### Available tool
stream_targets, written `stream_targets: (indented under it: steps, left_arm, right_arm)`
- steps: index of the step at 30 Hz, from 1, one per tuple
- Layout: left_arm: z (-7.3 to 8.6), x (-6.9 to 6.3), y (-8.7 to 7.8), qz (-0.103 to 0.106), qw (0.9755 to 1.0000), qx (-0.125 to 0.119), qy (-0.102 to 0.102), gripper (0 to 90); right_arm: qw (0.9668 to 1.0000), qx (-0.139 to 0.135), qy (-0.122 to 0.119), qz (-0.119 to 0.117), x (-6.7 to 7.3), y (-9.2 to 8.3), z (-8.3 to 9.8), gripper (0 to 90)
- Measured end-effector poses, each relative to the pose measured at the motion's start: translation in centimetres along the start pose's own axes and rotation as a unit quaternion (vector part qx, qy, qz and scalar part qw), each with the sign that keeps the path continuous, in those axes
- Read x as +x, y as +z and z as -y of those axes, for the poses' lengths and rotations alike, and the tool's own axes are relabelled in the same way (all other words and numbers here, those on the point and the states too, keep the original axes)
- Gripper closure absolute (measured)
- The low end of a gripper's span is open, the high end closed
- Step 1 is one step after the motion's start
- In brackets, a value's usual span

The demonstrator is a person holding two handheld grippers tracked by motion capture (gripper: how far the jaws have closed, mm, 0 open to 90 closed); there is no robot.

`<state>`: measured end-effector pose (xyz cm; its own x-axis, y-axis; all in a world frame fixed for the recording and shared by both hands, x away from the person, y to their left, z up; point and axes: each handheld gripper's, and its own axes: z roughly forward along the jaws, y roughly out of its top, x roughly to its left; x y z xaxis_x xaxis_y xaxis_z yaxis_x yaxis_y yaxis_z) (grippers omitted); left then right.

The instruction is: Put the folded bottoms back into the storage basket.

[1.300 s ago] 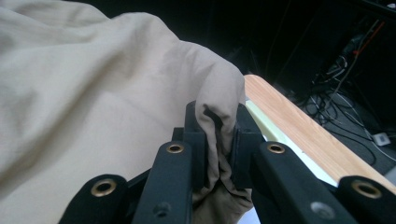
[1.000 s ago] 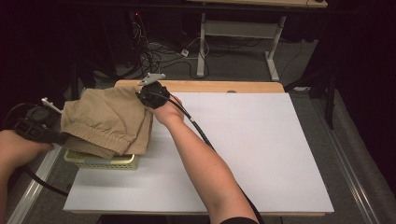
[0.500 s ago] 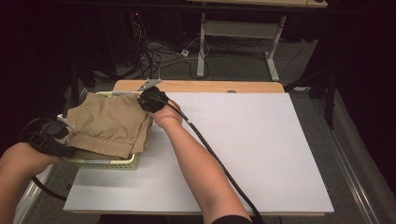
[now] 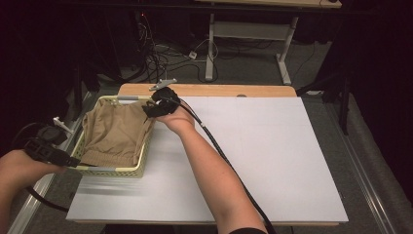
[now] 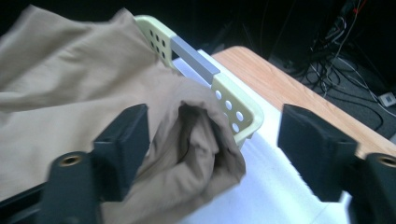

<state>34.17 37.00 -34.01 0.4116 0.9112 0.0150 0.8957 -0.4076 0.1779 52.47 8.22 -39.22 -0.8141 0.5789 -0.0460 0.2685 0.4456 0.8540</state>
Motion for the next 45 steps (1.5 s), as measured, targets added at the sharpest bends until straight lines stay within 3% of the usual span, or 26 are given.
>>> stream_targets:
  steps: [8,11,12,13,14,15,17,18,20,23,27,33,39,45]
  left_arm:
    - [-0.9,-0.7,-0.1,0.006,0.9999,-0.014,-0.006,36.0]
    - [-1.5,-0.8,0.1,0.006,0.9999,-0.012,-0.011,36.2]
    - [-1.7,-0.8,0.2,0.005,0.9998,-0.014,-0.010,42.8]
    - [-1.9,-0.9,0.2,0.005,0.9997,-0.022,-0.009,42.8]
    - [-2.2,-0.9,0.2,0.001,0.9996,-0.029,-0.006,55.9]
    - [-2.4,-0.9,0.2,-0.003,0.9993,-0.037,-0.006,55.9]
    - [-3.1,-1.0,0.6,-0.006,0.9991,-0.042,-0.004,71.7]
    - [-3.5,-1.1,0.8,-0.019,0.9988,-0.045,-0.004,77.1]
    - [-4.9,-1.3,1.7,-0.025,0.9974,-0.067,-0.001,87.4]
    - [-6.2,-1.3,3.0,-0.015,0.9972,-0.074,0.000,87.5]
    - [-7.0,-1.3,5.3,-0.007,0.9982,-0.058,-0.017,87.0]
    - [-6.8,-1.0,8.4,0.011,0.9996,0.004,-0.027,87.1]
    - [-6.9,-1.7,9.8,0.018,0.9991,0.035,-0.015,87.2]
    - [-6.8,-1.9,10.3,0.011,0.9992,0.038,-0.009,87.4]
  right_arm:
    - [0.9997,-0.025,0.000,-0.003,0.7,-4.5,2.7,2.5]
    - [0.9995,-0.032,-0.006,0.001,1.1,-6.0,4.4,0.5]
    - [0.9995,-0.033,-0.006,0.001,1.2,-7.0,5.6,0.5]
    - [0.9995,-0.033,-0.006,0.001,1.2,-7.0,5.6,0.5]
    - [0.9995,-0.032,-0.004,0.001,1.3,-7.9,6.7,0.5]
    - [0.9995,-0.032,-0.004,0.001,1.3,-7.9,6.7,0.5]
    - [0.9994,-0.035,-0.002,0.002,1.3,-8.9,7.7,0.5]
    - [0.9994,-0.035,-0.003,0.002,1.3,-9.3,8.2,0.5]
    - [0.9991,-0.042,0.002,0.003,1.3,-10.8,9.6,0.5]
    - [0.9990,-0.045,0.001,0.003,1.5,-12.2,10.8,0.6]
    - [0.9990,-0.044,0.002,0.003,1.7,-13.9,12.2,0.6]
    - [0.9983,-0.057,0.008,0.009,2.4,-16.7,14.4,0.5]
    - [0.9979,-0.058,0.012,0.024,2.7,-19.3,16.5,0.5]
    - [0.9970,-0.057,0.015,0.051,2.3,-22.5,18.7,0.5]
